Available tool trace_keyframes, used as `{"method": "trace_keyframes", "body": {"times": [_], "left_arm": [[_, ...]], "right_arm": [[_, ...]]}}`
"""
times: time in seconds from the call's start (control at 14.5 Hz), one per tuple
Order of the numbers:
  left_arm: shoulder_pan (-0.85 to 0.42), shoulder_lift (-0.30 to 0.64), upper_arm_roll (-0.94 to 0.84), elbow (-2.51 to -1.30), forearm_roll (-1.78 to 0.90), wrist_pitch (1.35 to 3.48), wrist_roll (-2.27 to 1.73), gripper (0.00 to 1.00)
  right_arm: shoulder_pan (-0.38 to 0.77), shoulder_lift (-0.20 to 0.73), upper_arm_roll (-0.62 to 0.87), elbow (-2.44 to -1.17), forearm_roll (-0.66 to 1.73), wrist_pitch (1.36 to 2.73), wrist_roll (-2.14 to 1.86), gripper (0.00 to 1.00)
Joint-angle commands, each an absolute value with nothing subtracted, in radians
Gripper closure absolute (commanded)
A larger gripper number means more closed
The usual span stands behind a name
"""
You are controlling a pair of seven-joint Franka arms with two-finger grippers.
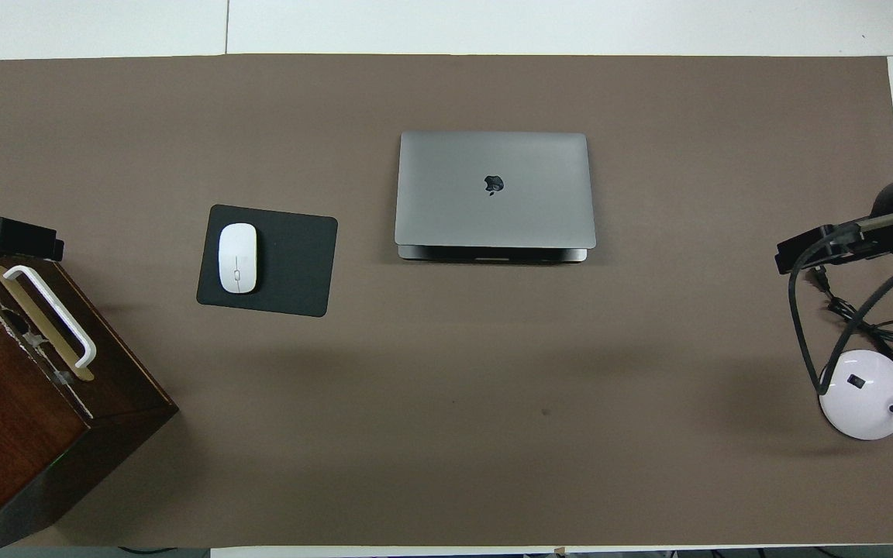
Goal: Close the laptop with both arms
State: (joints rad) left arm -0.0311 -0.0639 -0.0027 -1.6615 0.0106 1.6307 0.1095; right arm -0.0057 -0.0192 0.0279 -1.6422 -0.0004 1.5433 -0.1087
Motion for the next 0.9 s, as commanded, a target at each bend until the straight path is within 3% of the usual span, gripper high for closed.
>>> {"method": "trace_keyframes", "body": {"times": [0.0, 0.83], "left_arm": [[-0.04, -0.057, 0.003, -1.644, 0.009, 1.626, 0.089, 0.0], [-0.035, -0.057, -0.002, -1.646, 0.012, 1.629, 0.069, 0.0]], "right_arm": [[-0.005, -0.034, 0.018, -1.637, 0.008, 1.534, -0.095, 0.0], [-0.005, -0.035, 0.02, -1.638, 0.008, 1.528, -0.097, 0.0]]}}
